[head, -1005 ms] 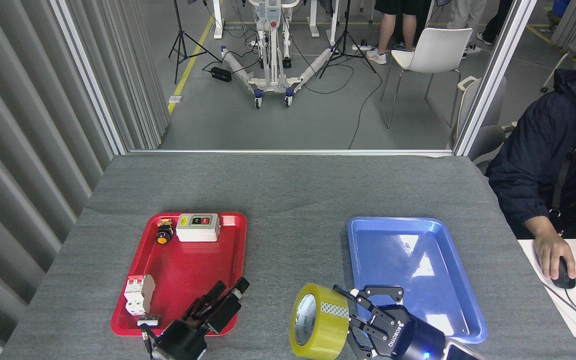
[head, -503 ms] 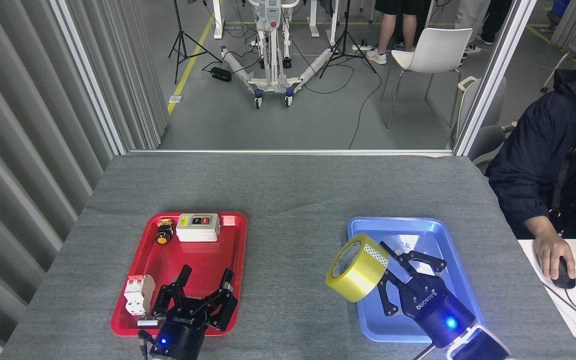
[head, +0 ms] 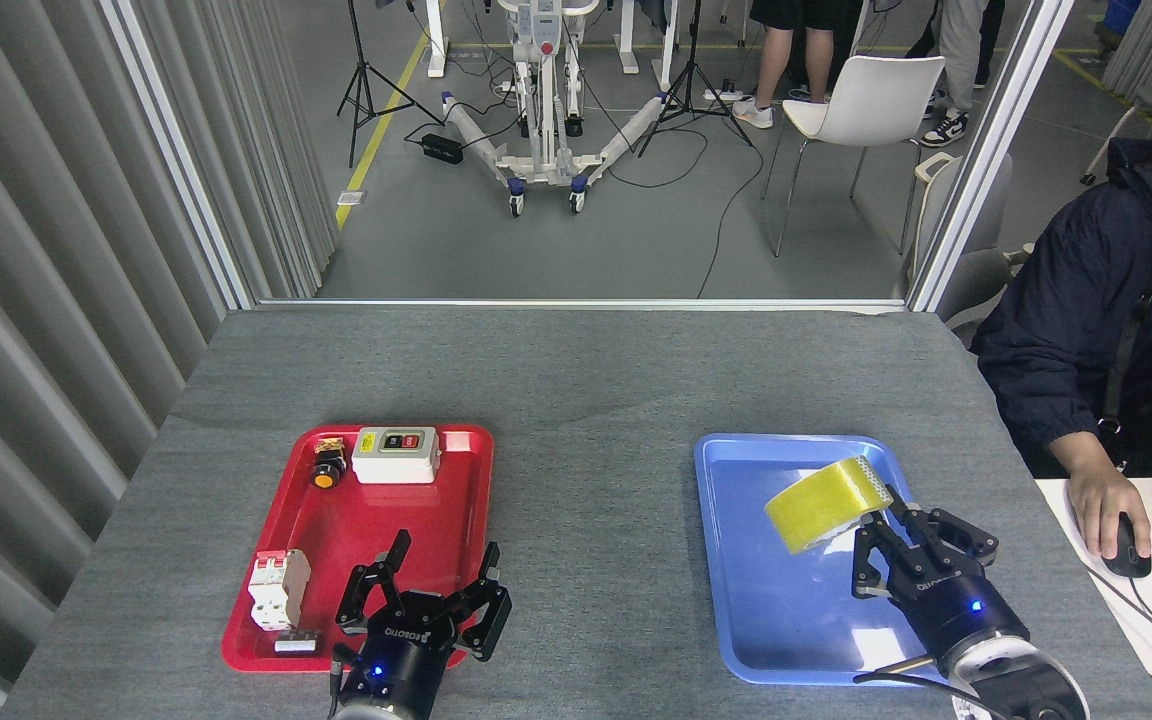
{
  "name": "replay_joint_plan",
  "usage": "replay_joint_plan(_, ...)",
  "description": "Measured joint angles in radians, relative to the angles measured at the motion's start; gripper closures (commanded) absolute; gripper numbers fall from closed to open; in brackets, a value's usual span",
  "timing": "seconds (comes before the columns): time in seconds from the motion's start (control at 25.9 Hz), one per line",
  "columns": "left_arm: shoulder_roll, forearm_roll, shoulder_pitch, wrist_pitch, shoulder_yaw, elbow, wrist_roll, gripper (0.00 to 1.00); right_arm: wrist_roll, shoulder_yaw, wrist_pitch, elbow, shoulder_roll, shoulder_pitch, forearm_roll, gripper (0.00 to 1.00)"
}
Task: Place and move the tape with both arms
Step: 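Carry the tape over the blue tray and lower it with the right gripper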
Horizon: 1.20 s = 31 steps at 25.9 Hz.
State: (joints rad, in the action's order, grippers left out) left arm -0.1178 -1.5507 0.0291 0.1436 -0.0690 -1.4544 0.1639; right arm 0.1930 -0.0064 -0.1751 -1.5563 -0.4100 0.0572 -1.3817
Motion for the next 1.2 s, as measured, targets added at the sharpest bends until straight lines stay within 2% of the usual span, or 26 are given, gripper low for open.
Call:
replay_joint_plan(0.27, -0.003, 0.020, 0.027, -0.002, 0.038, 0.034, -0.001, 0.00, 0.395, -0.073, 0.009, -0.010, -0.020, -0.003, 0.241, 0.90)
replay_joint_plan(0.39, -0.003, 0.038, 0.031, -0.002, 0.053, 0.045, 0.009, 0.01, 0.511, -0.090, 0.065, -0.010, -0.035, 0.002, 0.303, 0.90)
replay_joint_plan(0.5, -0.003, 0.049, 0.034, -0.002, 0.067, 0.048, 0.015, 0.01, 0.563, -0.070, 0.146, 0.001, -0.104, 0.011, 0.373, 0.88)
replay_joint_plan(0.66, -0.001, 0.042, 0.035, -0.004, 0.078, 0.042, 0.016, 0.01, 0.579, 0.044, 0.267, 0.042, -0.220, 0.054, 0.517, 0.86)
replay_joint_plan(0.77, 0.004, 0.032, 0.036, -0.004, 0.088, 0.039, 0.007, 0.01, 0.584, 0.116, 0.338, 0.088, -0.264, 0.118, 0.601, 0.85)
replay_joint_plan(1.01, 0.005, 0.010, 0.029, -0.002, 0.091, 0.022, -0.047, 0.01, 0.587, 0.213, 0.391, 0.228, -0.279, 0.248, 0.646, 0.85)
replay_joint_plan(1.2, 0.004, 0.006, 0.028, 0.000, 0.090, 0.016, -0.065, 0.01, 0.593, 0.289, 0.417, 0.327, -0.258, 0.335, 0.651, 0.84)
